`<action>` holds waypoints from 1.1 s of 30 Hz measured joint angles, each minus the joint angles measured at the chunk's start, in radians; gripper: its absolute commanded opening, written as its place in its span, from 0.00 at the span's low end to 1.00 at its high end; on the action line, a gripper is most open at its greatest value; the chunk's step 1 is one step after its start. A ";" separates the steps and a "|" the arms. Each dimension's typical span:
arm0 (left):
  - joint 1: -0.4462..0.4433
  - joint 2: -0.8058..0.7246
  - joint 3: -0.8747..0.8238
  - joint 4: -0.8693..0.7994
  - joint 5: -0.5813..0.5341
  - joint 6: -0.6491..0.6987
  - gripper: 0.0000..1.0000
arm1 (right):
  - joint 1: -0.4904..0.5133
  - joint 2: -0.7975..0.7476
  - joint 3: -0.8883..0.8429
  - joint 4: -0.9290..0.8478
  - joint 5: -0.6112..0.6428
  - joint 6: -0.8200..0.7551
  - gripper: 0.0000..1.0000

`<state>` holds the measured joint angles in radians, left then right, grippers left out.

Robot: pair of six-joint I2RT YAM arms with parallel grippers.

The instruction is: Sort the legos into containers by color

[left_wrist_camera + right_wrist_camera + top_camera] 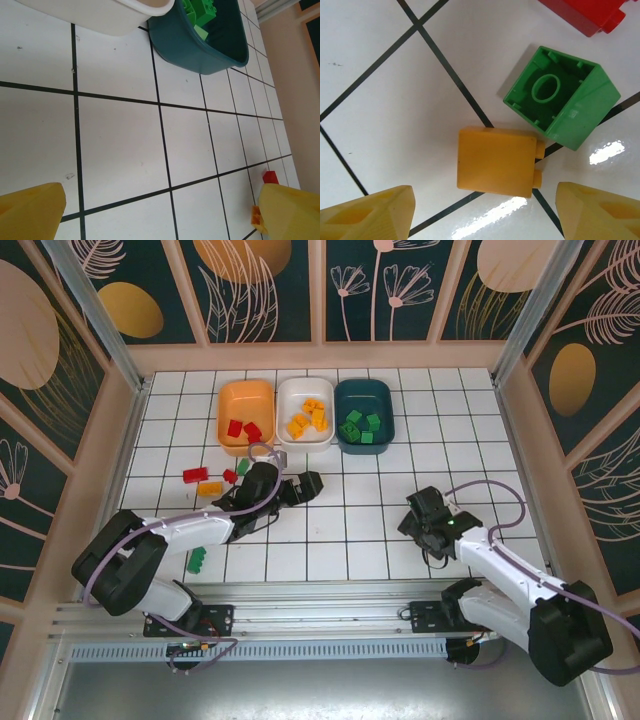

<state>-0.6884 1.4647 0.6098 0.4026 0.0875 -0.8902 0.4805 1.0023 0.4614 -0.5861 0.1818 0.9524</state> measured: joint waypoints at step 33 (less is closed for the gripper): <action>0.100 -0.325 0.029 -0.330 -0.444 0.025 0.99 | 0.187 0.253 0.248 0.160 0.055 -0.132 0.32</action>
<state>-0.5880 1.1400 0.6384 0.0731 -0.3569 -0.8654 0.6674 1.2549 0.7097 -0.4263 0.2367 0.8207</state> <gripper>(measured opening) 0.985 0.393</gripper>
